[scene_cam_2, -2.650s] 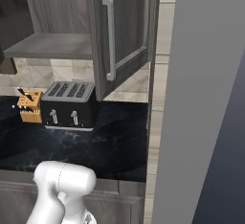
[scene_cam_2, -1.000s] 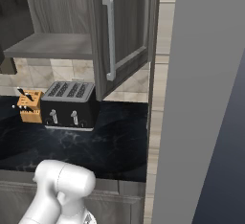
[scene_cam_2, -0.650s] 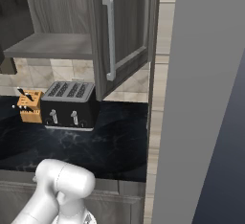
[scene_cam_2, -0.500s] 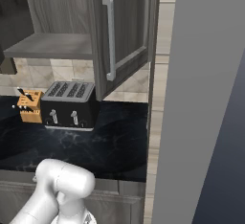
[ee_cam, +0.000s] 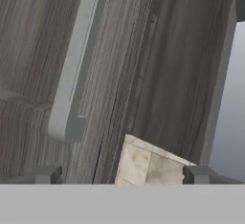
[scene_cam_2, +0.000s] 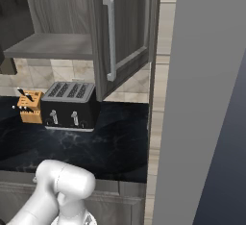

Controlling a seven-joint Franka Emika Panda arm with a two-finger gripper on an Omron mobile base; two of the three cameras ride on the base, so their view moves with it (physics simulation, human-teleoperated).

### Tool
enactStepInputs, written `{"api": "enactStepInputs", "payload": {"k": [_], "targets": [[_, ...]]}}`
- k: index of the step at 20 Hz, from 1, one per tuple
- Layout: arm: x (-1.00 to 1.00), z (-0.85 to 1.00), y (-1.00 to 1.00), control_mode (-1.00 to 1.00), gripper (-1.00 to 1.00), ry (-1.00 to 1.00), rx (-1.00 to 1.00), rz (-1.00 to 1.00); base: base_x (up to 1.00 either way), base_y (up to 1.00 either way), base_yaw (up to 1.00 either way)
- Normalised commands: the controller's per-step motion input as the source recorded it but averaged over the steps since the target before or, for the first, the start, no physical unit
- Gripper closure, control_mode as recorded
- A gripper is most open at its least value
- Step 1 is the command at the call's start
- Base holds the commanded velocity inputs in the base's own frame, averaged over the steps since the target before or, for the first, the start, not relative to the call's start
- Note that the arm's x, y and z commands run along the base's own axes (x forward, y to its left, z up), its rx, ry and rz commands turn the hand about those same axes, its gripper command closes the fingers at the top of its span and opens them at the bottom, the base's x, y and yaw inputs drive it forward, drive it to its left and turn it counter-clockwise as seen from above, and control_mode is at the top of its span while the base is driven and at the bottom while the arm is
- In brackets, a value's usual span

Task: Open the cabinet. Pick the spray and place it next to the sink. Then close the cabinet.

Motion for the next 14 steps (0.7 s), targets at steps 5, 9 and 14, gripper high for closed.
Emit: {"api": "enactStepInputs", "payload": {"k": [5,9,14], "targets": [[0.37,-0.04,0.51,-1.0,-1.0,0.0,-0.06,-0.03,0.0,0.0,0.0],[0.32,-0.06,0.34,-1.0,-1.0,0.0,-0.04,-0.08,0.0,0.0,0.0],[0.11,0.0,0.03,-1.0,-1.0,0.0,-0.01,-0.04,0.0,0.0,0.0]]}}
